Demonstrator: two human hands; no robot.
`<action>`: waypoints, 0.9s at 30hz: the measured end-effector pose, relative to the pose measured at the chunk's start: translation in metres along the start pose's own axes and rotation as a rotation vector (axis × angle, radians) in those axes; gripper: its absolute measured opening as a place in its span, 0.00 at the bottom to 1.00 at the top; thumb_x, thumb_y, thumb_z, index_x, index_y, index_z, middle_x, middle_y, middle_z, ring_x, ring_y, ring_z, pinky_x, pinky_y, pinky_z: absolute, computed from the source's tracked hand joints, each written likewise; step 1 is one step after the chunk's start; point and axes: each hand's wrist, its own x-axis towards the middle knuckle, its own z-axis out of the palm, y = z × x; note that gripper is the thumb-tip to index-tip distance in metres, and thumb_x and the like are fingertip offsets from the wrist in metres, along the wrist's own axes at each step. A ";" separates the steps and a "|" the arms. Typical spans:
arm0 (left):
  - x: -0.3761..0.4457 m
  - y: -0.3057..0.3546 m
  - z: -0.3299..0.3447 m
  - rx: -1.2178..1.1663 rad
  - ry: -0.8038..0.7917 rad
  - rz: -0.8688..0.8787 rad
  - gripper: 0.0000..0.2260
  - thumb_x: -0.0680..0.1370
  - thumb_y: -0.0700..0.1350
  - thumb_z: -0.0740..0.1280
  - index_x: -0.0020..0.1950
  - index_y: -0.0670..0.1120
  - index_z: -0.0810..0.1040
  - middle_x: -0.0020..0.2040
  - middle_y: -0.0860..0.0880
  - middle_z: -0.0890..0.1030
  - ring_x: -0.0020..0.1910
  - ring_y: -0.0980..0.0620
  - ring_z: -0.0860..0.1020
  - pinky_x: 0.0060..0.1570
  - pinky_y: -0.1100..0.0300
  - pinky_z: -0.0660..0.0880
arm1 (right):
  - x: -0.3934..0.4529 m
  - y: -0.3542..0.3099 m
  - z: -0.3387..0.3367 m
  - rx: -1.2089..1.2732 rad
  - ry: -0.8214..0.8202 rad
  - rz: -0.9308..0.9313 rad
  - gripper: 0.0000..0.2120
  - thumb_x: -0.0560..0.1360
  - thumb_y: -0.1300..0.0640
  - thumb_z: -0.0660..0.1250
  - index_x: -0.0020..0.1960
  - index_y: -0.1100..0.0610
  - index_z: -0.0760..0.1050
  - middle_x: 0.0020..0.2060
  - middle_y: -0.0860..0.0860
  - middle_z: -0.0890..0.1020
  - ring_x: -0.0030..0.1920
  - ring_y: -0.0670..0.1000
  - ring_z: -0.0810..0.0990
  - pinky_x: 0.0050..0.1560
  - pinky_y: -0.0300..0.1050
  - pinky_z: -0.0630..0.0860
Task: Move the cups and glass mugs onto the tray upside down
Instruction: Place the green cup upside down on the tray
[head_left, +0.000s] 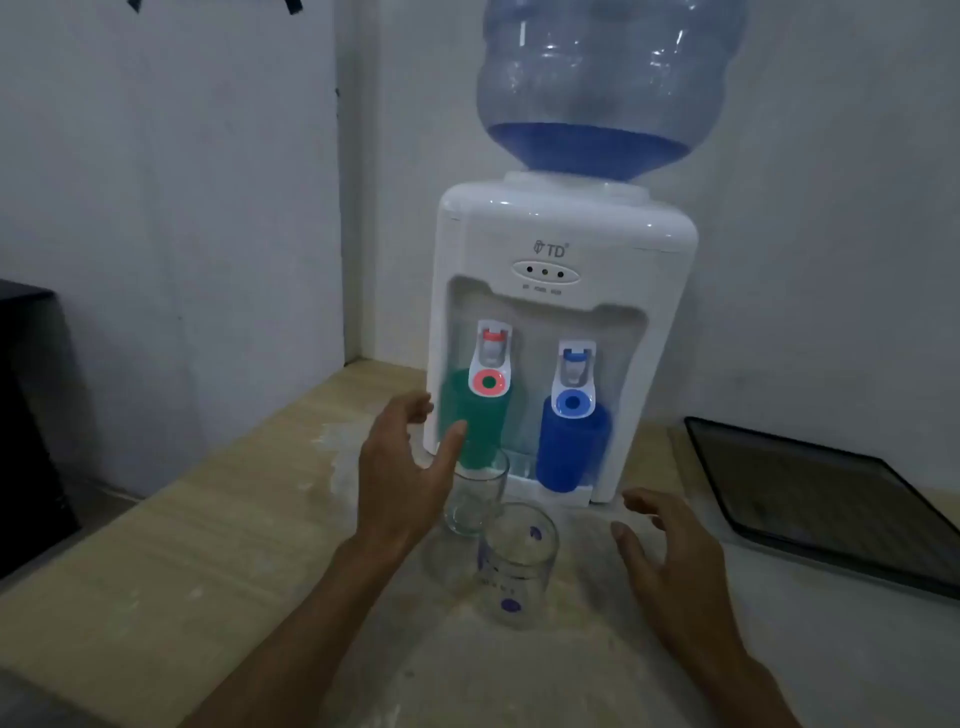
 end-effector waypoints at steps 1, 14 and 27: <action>0.008 0.004 0.004 0.012 -0.023 -0.002 0.25 0.76 0.62 0.71 0.67 0.53 0.73 0.62 0.55 0.79 0.55 0.57 0.78 0.52 0.63 0.77 | 0.000 0.002 0.000 0.014 0.010 0.005 0.15 0.76 0.58 0.74 0.62 0.55 0.78 0.56 0.50 0.82 0.55 0.49 0.80 0.59 0.49 0.78; 0.072 0.023 0.042 0.295 -0.390 -0.090 0.37 0.67 0.56 0.82 0.70 0.52 0.67 0.66 0.48 0.81 0.57 0.45 0.83 0.55 0.47 0.80 | -0.001 0.006 -0.003 0.032 0.007 0.046 0.15 0.77 0.58 0.73 0.62 0.55 0.78 0.57 0.49 0.81 0.56 0.48 0.79 0.60 0.50 0.78; 0.073 0.025 -0.022 0.434 -0.205 0.033 0.44 0.65 0.58 0.82 0.76 0.50 0.66 0.66 0.45 0.80 0.59 0.42 0.81 0.58 0.47 0.79 | -0.001 0.008 -0.002 0.054 -0.024 0.061 0.15 0.77 0.57 0.73 0.63 0.53 0.77 0.58 0.47 0.81 0.57 0.47 0.78 0.62 0.49 0.77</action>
